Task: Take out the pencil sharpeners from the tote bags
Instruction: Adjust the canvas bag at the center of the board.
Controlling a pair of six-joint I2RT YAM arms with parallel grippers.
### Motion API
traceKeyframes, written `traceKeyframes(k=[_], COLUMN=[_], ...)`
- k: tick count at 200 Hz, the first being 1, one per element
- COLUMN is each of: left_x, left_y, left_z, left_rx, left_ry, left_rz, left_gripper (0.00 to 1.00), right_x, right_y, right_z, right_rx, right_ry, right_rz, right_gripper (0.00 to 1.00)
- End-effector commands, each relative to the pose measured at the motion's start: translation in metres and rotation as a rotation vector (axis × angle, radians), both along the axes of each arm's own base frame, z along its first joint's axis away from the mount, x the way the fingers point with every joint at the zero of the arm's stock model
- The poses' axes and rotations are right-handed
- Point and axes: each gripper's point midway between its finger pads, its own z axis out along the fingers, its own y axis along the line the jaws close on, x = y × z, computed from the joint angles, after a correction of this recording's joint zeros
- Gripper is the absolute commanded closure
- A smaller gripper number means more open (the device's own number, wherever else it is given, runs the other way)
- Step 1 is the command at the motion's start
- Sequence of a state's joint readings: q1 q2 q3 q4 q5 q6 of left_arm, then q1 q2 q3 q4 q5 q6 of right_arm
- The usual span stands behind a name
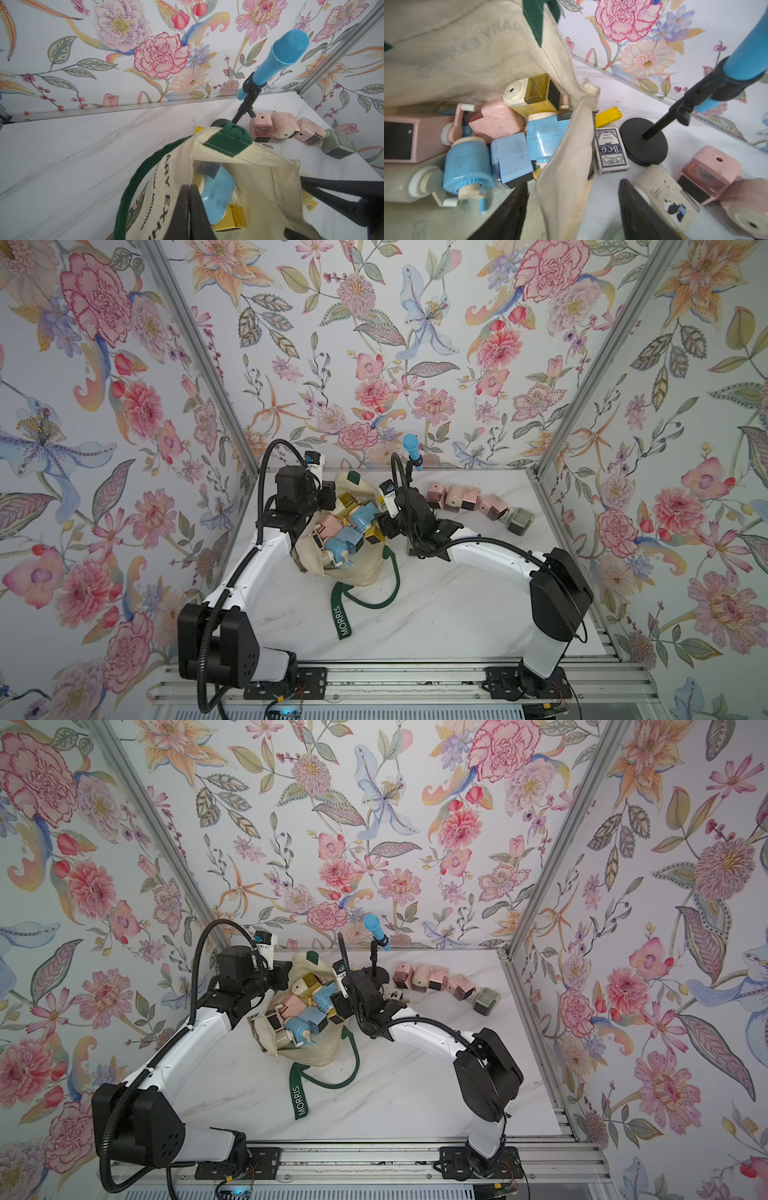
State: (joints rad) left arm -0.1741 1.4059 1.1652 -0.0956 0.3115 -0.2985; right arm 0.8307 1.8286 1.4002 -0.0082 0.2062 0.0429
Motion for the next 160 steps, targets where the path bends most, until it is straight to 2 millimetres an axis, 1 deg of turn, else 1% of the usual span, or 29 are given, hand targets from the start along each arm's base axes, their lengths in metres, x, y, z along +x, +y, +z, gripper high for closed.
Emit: traceKeyframes(k=[1, 6, 15, 19, 28, 35, 67, 87, 111, 127, 135, 146, 149, 150, 153, 157, 160], left_x=[-0.004, -0.003, -0.003, -0.003, -0.003, -0.002, -0.001, -0.002, 0.005, 0.012, 0.014, 0.013, 0.013, 0.012, 0.012, 0.01, 0.009], left_y=[-0.011, -0.011, -0.011, -0.011, -0.01, -0.009, -0.003, -0.002, -0.002, -0.001, 0.0, 0.003, 0.003, 0.004, 0.005, 0.005, 0.006], left_z=[0.032, 0.031, 0.032, 0.032, 0.032, 0.031, 0.029, 0.032, 0.031, 0.029, 0.03, 0.031, 0.036, 0.034, 0.037, 0.037, 0.037], left_rx=[-0.019, -0.019, -0.018, -0.017, -0.016, -0.018, -0.005, -0.02, -0.027, -0.023, -0.021, -0.018, -0.02, -0.018, -0.02, -0.022, -0.023], left_ry=[-0.096, -0.095, -0.098, -0.098, -0.098, -0.097, -0.1, -0.124, -0.133, -0.109, -0.106, -0.119, -0.136, -0.133, -0.147, -0.156, -0.162], left_rz=[-0.061, -0.06, -0.058, -0.057, -0.054, -0.051, -0.019, -0.011, 0.006, 0.02, 0.025, 0.037, 0.042, 0.042, 0.046, 0.049, 0.053], left_gripper=[1.0, 1.0, 1.0, 1.0, 1.0, 1.0, 1.0, 1.0, 1.0, 1.0, 1.0, 1.0, 1.0, 1.0, 1.0, 1.0, 1.0], right_x=[0.002, 0.002, -0.002, -0.004, -0.01, -0.017, -0.055, -0.083, -0.109, -0.115, -0.114, -0.111, -0.111, -0.111, -0.109, -0.108, -0.106], right_y=[0.002, 0.004, 0.009, 0.012, 0.016, 0.02, 0.04, 0.056, 0.064, 0.061, 0.056, 0.049, 0.048, 0.047, 0.045, 0.041, 0.039], right_z=[-0.022, -0.023, -0.025, -0.026, -0.028, -0.028, -0.029, -0.034, -0.04, -0.04, -0.039, -0.033, -0.03, -0.029, -0.026, -0.022, -0.019], right_rx=[-0.084, -0.081, -0.072, -0.068, -0.067, -0.069, -0.048, -0.002, 0.031, 0.049, 0.049, 0.064, 0.072, 0.075, 0.085, 0.099, 0.11], right_ry=[0.052, 0.057, 0.07, 0.074, 0.082, 0.083, 0.085, 0.128, 0.173, 0.175, 0.172, 0.161, 0.157, 0.155, 0.153, 0.148, 0.146], right_rz=[0.021, 0.029, 0.052, 0.065, 0.087, 0.105, 0.207, 0.297, 0.377, 0.398, 0.389, 0.373, 0.37, 0.369, 0.361, 0.352, 0.343], right_gripper=[0.5, 0.57, 0.76, 0.82, 0.94, 1.0, 1.0, 1.0, 1.0, 1.0, 1.0, 1.0, 0.99, 0.98, 0.96, 0.9, 0.84])
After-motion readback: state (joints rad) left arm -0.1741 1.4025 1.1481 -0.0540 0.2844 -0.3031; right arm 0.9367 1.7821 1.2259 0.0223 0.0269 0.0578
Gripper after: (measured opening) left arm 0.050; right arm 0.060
